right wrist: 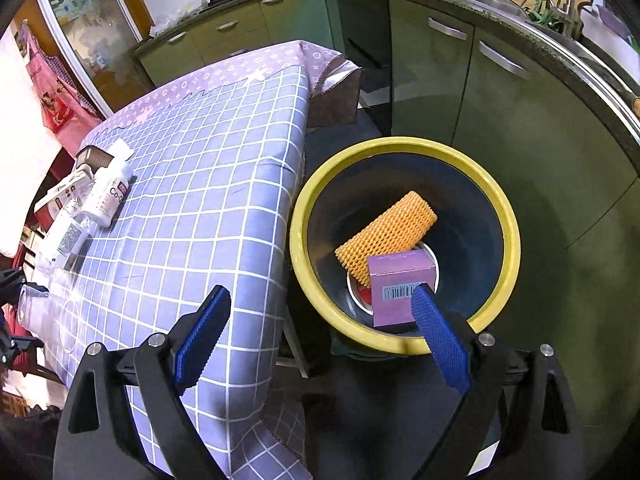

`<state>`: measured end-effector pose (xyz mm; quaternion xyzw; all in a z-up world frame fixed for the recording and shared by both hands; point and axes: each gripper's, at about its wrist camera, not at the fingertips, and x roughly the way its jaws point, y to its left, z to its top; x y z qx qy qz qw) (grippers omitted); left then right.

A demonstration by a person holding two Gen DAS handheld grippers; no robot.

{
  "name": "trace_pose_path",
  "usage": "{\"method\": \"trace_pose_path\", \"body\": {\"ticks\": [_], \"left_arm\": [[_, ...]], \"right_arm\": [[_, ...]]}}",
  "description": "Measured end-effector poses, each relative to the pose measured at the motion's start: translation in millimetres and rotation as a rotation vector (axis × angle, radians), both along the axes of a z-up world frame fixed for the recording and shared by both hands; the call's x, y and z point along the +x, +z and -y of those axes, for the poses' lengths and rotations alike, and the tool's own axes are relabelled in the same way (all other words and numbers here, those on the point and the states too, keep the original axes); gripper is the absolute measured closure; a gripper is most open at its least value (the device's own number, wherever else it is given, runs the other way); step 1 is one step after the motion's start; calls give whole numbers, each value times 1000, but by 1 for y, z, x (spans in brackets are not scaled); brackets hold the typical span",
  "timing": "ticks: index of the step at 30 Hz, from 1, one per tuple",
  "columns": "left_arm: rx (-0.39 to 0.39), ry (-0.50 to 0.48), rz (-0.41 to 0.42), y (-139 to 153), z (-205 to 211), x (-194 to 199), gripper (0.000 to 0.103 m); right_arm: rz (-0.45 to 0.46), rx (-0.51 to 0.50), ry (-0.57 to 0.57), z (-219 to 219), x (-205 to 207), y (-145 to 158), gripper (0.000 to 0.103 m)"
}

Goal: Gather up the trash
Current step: 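Grasp the clear plastic cup with the left gripper, then carry the clear cup over the bin and open the left gripper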

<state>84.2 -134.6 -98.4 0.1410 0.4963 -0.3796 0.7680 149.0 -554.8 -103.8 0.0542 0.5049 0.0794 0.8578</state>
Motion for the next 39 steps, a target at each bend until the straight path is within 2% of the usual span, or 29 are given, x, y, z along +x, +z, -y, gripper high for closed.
{"method": "trace_pose_path", "body": {"ticks": [1, 9, 17, 22, 26, 30, 35, 39], "left_arm": [[1, -1, 4, 0, 0, 0, 43], [23, -37, 66, 8, 7, -5, 45], [-22, -115, 77, 42, 36, 10, 45], [-56, -231, 80, 67, 103, 39, 45], [-71, -301, 71, 73, 167, 68, 45], [-88, -332, 13, 59, 240, 111, 44], [-60, -325, 47, 30, 311, 149, 42], [-15, -290, 45, 11, 345, 171, 31]], "right_arm": [[-5, 3, 2, -1, 0, -1, 13], [-4, 23, 19, -6, -7, -5, 12], [69, 51, -24, 9, -39, 18, 12], [103, 38, -94, 36, -68, 34, 12], [118, 47, -157, 62, -90, 37, 12], [105, 63, -223, 89, -113, 30, 13], [72, 89, -289, 111, -139, 16, 12], [48, 104, -319, 120, -151, 3, 12]]}}
